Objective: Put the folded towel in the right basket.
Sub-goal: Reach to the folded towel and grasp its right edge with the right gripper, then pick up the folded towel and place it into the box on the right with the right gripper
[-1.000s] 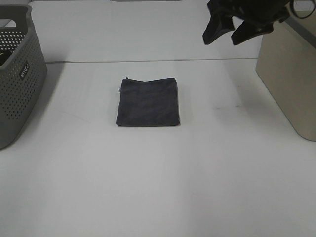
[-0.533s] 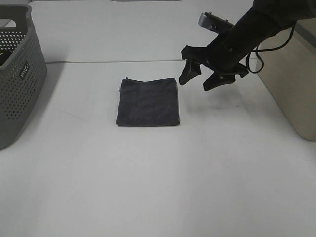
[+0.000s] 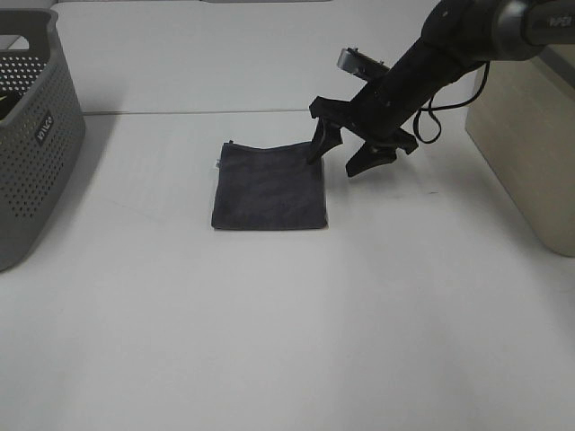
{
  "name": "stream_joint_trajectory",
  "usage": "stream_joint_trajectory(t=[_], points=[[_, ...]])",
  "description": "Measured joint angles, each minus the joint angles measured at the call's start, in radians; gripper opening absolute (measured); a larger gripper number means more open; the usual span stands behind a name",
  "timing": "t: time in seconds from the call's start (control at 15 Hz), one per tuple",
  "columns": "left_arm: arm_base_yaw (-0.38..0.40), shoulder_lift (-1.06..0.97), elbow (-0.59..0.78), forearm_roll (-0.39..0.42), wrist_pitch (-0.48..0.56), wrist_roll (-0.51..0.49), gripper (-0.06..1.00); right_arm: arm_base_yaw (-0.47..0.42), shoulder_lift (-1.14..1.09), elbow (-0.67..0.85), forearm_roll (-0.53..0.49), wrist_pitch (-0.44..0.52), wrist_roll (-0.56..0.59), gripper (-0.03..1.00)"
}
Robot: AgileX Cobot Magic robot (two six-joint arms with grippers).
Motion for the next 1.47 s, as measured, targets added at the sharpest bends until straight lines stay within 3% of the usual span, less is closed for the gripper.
stream_joint_trajectory(t=[0.6, 0.73, 0.93, 1.13, 1.47], points=[[0.000, 0.000, 0.000, 0.000, 0.000, 0.000, 0.99, 0.000, 0.109, -0.058, 0.121, 0.004, -0.034, 0.59], [0.000, 0.000, 0.000, 0.000, 0.000, 0.000, 0.99, 0.003, 0.121, -0.058, 0.145, 0.000, -0.063, 0.43], [0.000, 0.000, 0.000, 0.000, 0.000, 0.000, 0.99, 0.008, 0.126, -0.058, 0.147, -0.001, -0.099, 0.07], [0.000, 0.000, 0.000, 0.000, 0.000, 0.000, 0.99, 0.008, 0.122, -0.058, 0.129, -0.002, -0.109, 0.04], [0.000, 0.000, 0.000, 0.000, 0.000, 0.000, 0.99, 0.011, -0.034, -0.057, -0.023, 0.000, -0.113, 0.04]])
